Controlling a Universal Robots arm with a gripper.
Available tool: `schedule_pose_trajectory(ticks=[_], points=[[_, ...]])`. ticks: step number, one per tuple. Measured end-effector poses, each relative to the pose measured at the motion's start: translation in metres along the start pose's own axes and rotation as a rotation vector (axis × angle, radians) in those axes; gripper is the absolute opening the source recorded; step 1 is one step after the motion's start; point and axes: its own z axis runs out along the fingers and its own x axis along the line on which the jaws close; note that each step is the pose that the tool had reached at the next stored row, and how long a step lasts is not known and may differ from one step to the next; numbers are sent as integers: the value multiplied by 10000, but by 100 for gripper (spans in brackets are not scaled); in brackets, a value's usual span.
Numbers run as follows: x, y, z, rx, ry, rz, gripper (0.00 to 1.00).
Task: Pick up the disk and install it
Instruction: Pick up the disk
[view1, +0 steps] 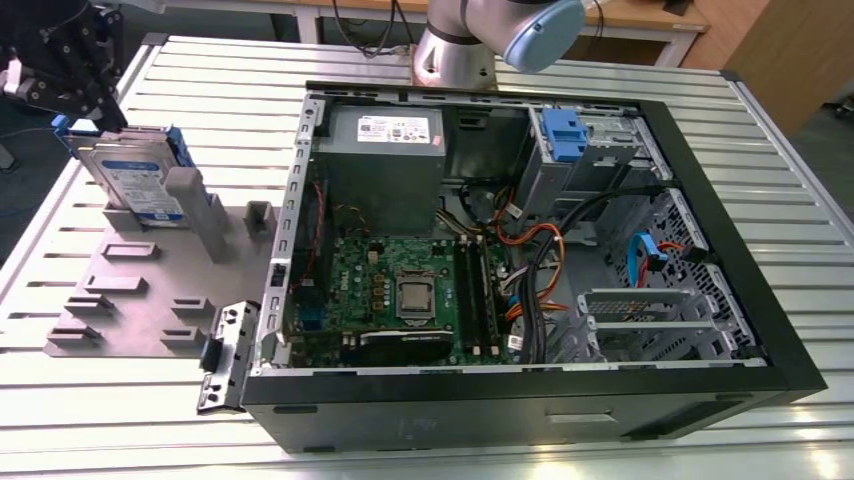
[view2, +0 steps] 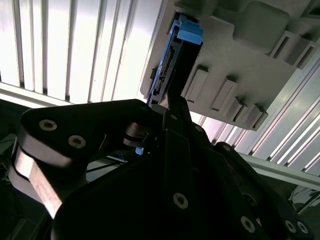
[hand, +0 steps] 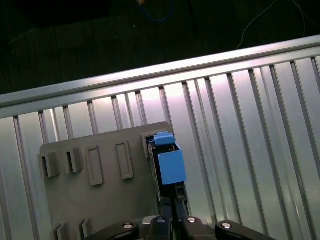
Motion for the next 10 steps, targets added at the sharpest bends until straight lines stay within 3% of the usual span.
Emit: schedule_pose_trajectory(ticks=[3,9,10], points=[[0,-1,0,0,0,0,23],[0,-1,0,-1,0,0,53],[0,-1,0,0,1,0,53]])
